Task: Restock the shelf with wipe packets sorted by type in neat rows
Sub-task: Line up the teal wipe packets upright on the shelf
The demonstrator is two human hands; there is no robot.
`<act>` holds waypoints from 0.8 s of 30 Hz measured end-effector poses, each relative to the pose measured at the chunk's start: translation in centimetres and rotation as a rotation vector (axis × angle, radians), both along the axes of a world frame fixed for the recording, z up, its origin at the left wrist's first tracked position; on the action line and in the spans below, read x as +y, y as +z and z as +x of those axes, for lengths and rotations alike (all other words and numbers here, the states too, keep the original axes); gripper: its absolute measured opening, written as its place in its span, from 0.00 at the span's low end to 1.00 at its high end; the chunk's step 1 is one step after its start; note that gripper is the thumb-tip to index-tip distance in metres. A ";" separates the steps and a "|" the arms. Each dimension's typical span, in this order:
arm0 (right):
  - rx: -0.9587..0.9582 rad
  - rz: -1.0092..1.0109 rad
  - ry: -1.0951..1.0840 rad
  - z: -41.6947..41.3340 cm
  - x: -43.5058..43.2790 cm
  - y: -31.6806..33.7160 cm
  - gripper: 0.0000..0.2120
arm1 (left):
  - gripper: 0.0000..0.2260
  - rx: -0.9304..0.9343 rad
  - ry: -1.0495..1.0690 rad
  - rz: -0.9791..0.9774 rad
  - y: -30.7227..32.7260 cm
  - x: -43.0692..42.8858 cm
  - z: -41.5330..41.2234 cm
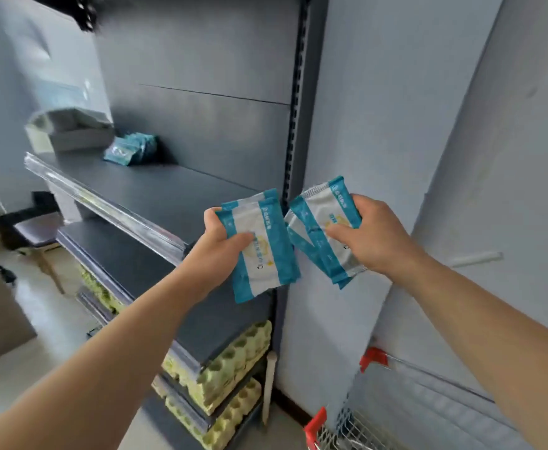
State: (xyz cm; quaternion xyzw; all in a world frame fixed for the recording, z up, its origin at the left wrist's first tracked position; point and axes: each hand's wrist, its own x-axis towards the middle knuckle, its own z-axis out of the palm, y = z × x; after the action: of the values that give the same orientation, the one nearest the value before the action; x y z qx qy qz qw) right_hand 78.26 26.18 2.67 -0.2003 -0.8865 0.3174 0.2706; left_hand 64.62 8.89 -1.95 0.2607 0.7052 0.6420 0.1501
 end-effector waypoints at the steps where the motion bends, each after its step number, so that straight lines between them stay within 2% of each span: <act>1: 0.008 0.008 0.024 -2.1 -1.7 0.8 0.04 | 0.10 0.019 0.027 -0.002 0.9 -1.9 -1.7; 5: 0.042 0.026 0.083 -11.1 -8.5 3.4 0.06 | 0.06 0.074 0.121 -0.029 3.4 -9.6 -9.5; 12: 0.035 -0.027 0.142 -25.9 -17.6 5.1 0.05 | 0.11 0.099 0.242 -0.046 6.0 -20.3 -22.7; 18: 0.023 -0.056 0.157 -36.4 -20.2 4.9 0.05 | 0.15 -0.023 0.310 0.005 5.6 -22.9 -31.9; 24: 0.023 -0.045 0.125 -46.1 -18.8 3.7 0.05 | 0.11 -0.177 0.292 0.086 4.8 -21.8 -41.8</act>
State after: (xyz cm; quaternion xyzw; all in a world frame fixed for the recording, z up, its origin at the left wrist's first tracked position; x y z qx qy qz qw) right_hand 32.20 7.38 6.34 -0.1469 -0.8869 0.3558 0.2556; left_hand 22.83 -12.94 2.83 0.1043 0.6915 0.7070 0.1057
